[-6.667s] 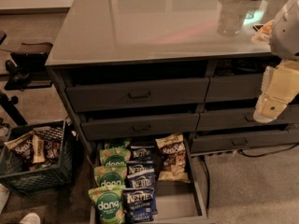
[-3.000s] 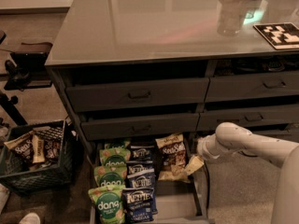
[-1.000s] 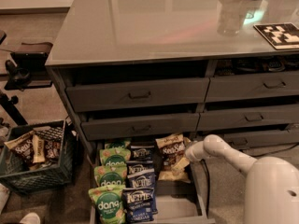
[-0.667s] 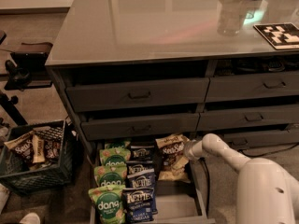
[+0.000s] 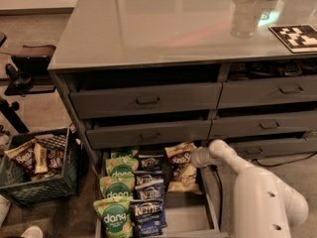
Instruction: Pick brown chip bag from bottom drawer and place on counter
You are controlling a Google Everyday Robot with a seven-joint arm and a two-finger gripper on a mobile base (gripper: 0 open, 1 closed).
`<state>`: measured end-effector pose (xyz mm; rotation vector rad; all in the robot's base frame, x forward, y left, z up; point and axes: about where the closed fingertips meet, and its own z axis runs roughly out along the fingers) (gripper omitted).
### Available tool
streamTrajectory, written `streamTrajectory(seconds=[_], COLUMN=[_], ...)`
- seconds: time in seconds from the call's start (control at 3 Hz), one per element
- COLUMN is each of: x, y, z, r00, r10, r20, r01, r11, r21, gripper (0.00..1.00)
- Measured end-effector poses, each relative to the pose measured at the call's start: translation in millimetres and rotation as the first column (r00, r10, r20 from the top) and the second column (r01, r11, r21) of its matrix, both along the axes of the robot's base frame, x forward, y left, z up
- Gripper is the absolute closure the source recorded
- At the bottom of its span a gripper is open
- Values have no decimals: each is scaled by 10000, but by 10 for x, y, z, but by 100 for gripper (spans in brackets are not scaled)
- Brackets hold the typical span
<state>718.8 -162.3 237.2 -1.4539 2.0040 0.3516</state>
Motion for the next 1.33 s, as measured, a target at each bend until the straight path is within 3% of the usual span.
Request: streamTrajectory(seconds=[0.67, 1.33], x=[37, 37], y=[-47, -47], z=[-347, -348], r00=[9992, 9992], r10=[-123, -124], r20=[-376, -379], r01=[104, 105], r11=[9987, 9987], r21=[-492, -492], gripper=[0, 43])
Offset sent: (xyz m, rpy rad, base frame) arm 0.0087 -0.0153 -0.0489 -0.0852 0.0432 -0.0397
